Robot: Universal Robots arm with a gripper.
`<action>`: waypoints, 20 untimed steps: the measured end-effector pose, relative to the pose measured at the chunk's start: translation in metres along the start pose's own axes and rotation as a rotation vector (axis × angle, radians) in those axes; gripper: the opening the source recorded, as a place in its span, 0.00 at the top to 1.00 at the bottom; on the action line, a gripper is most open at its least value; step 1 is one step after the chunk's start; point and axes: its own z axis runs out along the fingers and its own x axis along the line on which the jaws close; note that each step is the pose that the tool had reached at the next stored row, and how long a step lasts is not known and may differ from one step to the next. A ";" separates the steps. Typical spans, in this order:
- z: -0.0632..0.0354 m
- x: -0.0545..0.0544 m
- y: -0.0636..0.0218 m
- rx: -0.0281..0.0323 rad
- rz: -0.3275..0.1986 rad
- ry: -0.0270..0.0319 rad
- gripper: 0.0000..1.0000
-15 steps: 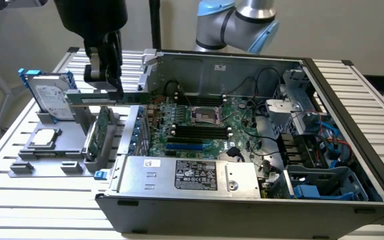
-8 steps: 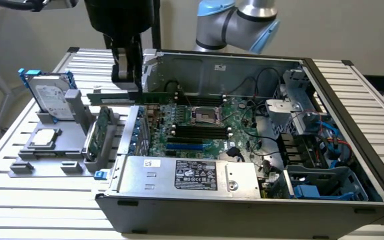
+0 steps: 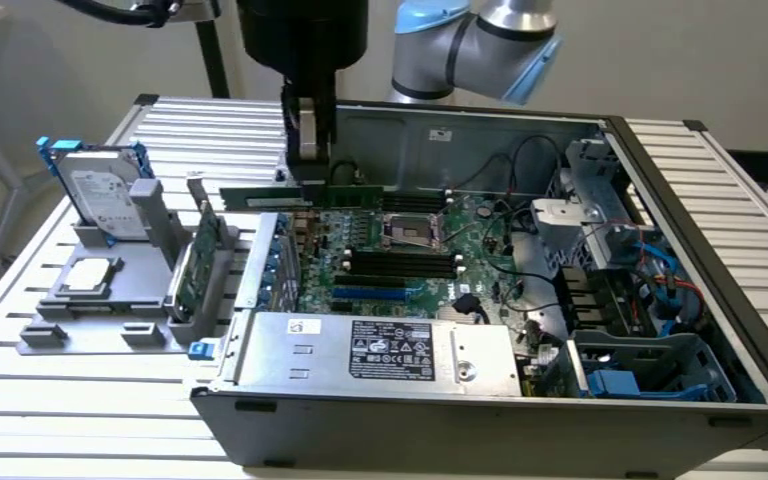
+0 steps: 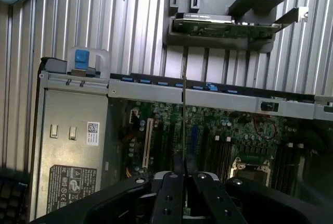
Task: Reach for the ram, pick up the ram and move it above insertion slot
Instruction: 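Pick up the ram and move it above insertion slot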
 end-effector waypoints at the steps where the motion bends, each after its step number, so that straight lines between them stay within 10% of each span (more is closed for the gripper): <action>1: 0.0001 0.000 -0.0046 -0.0002 0.000 -0.0001 0.87; 9: 0.0033 -0.004 -0.0399 -0.0005 0.000 -0.0011 0.87; 20: 0.0113 -0.034 -0.0676 -0.0004 0.000 -0.0011 0.87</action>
